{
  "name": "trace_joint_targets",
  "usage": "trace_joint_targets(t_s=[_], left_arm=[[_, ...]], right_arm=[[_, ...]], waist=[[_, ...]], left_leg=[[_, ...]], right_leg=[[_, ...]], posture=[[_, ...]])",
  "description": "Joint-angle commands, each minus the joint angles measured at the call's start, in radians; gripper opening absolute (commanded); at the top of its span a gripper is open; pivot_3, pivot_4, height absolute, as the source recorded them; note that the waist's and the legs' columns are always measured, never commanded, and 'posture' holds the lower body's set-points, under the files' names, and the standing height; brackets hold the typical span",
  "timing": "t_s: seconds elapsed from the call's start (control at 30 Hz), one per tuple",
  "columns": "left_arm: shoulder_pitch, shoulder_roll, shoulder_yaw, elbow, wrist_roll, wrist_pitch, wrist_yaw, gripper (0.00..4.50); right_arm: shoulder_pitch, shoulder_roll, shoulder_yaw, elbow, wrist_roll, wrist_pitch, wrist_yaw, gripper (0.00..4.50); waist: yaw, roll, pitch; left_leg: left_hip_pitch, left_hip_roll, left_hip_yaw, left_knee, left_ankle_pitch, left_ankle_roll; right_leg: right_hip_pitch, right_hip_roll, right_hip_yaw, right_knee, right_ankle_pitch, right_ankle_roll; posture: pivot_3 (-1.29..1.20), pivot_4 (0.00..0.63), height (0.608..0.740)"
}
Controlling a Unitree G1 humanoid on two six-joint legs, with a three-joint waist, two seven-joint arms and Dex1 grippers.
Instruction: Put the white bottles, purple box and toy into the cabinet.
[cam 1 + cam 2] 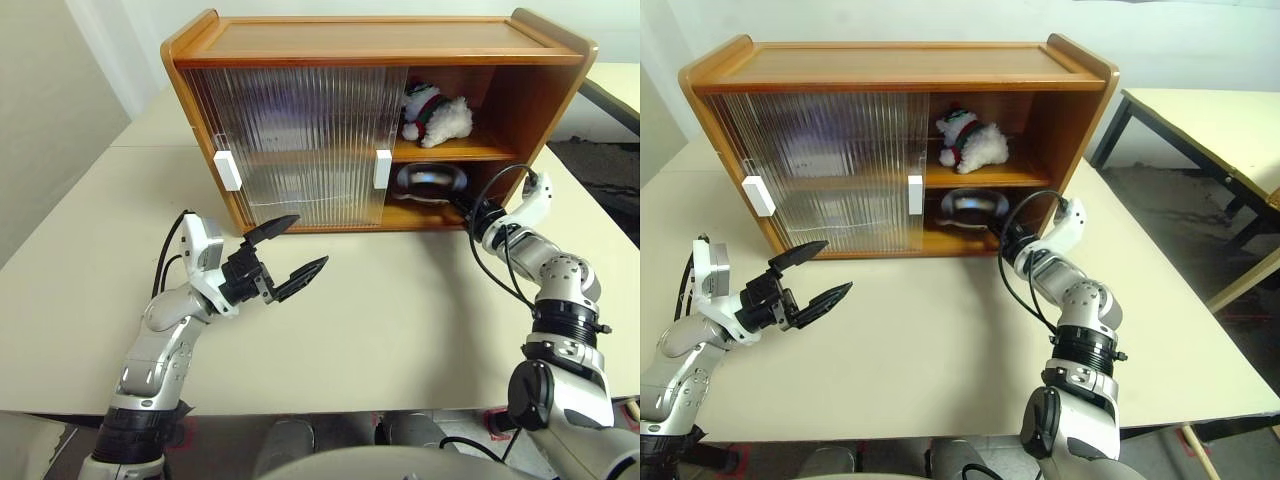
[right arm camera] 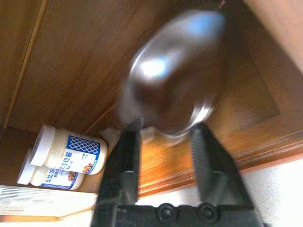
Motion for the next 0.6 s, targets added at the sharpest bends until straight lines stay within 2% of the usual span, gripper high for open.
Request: trace_joint_targets(t_s=[0.03, 0.13, 0.17, 0.33, 0.5, 0.6], left_arm=[[-0.002, 0.002, -0.011, 0.012, 0.016, -0.003, -0.004, 4.50], [-0.002, 0.001, -0.012, 0.010, 0.016, -0.001, -0.002, 4.50], [-0.002, 0.001, -0.012, 0.010, 0.017, -0.001, -0.002, 4.50], [-0.004, 0.003, -0.009, 0.007, 0.016, 0.001, 0.001, 4.50], [0.001, 0.002, -0.006, 0.007, 0.015, -0.002, 0.004, 4.50], [0.005, 0.004, -0.003, 0.006, 0.014, -0.003, 0.004, 4.50]], right_arm=[[-0.009, 0.001, 0.011, 0.012, -0.003, -0.010, 0.010, 3.29], [-0.007, 0.000, 0.018, 0.008, -0.006, -0.009, 0.017, 4.39], [-0.007, 0.000, 0.018, 0.008, -0.005, -0.009, 0.017, 4.48], [0.027, -0.043, 0.052, -0.042, -0.011, 0.039, 0.052, 4.48], [0.150, -0.196, 0.196, -0.210, -0.013, 0.175, 0.204, 4.48], [0.210, -0.255, 0.234, -0.313, 0.002, 0.204, 0.272, 4.48]], waist=[[0.000, 0.000, 0.000], [0.000, 0.000, 0.000], [0.000, 0.000, 0.000], [0.001, 0.000, 0.000], [0.006, 0.000, 0.000], [0.005, 0.000, 0.000]], left_leg=[[0.000, 0.000, 0.000, 0.000, 0.000, 0.000], [0.000, 0.000, 0.000, 0.000, 0.000, 0.000], [0.000, 0.000, 0.000, 0.000, 0.000, 0.000], [0.000, 0.000, 0.000, 0.000, 0.000, 0.000], [-0.001, -0.001, 0.000, 0.000, 0.000, 0.000], [-0.001, -0.002, 0.001, 0.000, 0.000, -0.001]], right_leg=[[0.000, 0.000, 0.000, 0.000, 0.000, 0.000], [0.000, 0.000, 0.000, 0.000, 0.000, 0.000], [0.000, 0.000, 0.000, 0.000, 0.000, 0.000], [0.000, 0.000, 0.000, 0.000, 0.000, 0.000], [0.001, 0.000, 0.000, -0.001, -0.001, 0.001], [0.002, 0.000, 0.000, -0.001, -0.002, 0.001]], posture=[[-0.09, 0.009, 0.740], [-0.09, 0.009, 0.740], [-0.09, 0.009, 0.740], [-0.09, 0.011, 0.740], [-0.09, 0.014, 0.740], [-0.09, 0.014, 0.740]])
